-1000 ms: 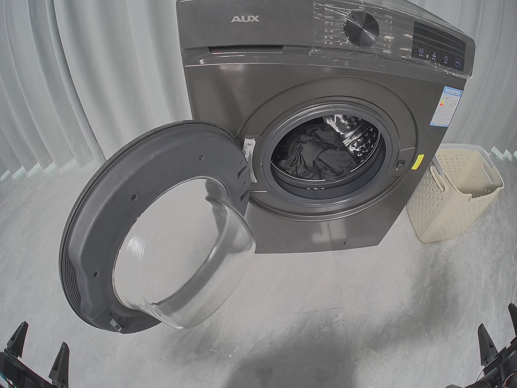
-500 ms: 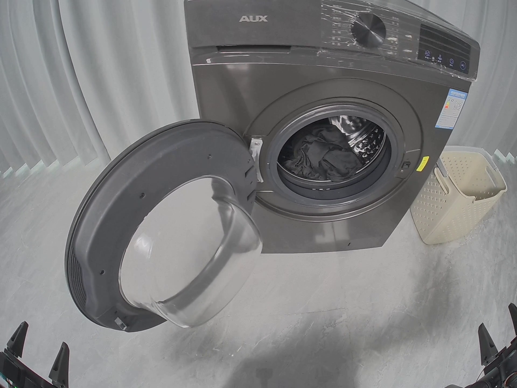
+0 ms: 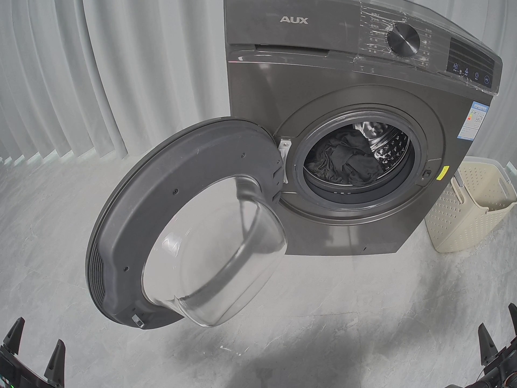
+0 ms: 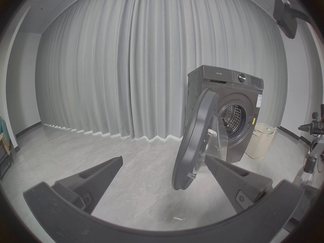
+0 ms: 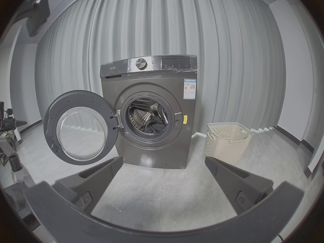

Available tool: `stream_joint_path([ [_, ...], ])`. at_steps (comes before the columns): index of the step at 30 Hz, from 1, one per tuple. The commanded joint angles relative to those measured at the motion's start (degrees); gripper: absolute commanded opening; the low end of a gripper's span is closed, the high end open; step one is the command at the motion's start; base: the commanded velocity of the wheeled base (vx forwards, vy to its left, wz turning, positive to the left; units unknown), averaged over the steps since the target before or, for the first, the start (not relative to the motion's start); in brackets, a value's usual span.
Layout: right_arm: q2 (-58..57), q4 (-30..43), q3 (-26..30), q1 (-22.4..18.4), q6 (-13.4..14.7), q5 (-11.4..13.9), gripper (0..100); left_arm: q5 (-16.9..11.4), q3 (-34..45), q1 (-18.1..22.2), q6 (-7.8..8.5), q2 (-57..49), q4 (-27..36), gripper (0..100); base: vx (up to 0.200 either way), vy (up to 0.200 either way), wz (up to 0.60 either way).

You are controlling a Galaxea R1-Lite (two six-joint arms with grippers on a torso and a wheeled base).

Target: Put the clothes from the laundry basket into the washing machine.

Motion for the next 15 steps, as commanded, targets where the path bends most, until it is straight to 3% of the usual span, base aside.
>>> stream_joint_path([
  [1,-0.9,0.0,1.0,0.0,0.1,0.0,100,-0.4,-16.4,-4.8,-2.35,12.4,0.3,100,0.000,0.000,0.00],
  [3,-0.9,0.0,1.0,0.0,0.1,0.0,100,0.2,-17.6,-8.9,-3.85,18.5,-0.3,100,0.000,0.000,0.00],
  [7,-0.9,0.0,1.0,0.0,0.0,0.0,100,-0.6,-17.7,-12.8,-4.20,23.8,-0.4,100,0.000,0.000,0.00],
  [12,-0.9,0.0,1.0,0.0,0.0,0.0,100,-2.2,-17.2,-15.1,-4.37,30.0,-2.1,100,0.000,0.000,0.00],
  [15,-0.9,0.0,1.0,0.0,0.1,0.0,100,-5.1,-17.8,-14.7,-5.96,35.8,-3.4,100,0.000,0.000,0.00],
])
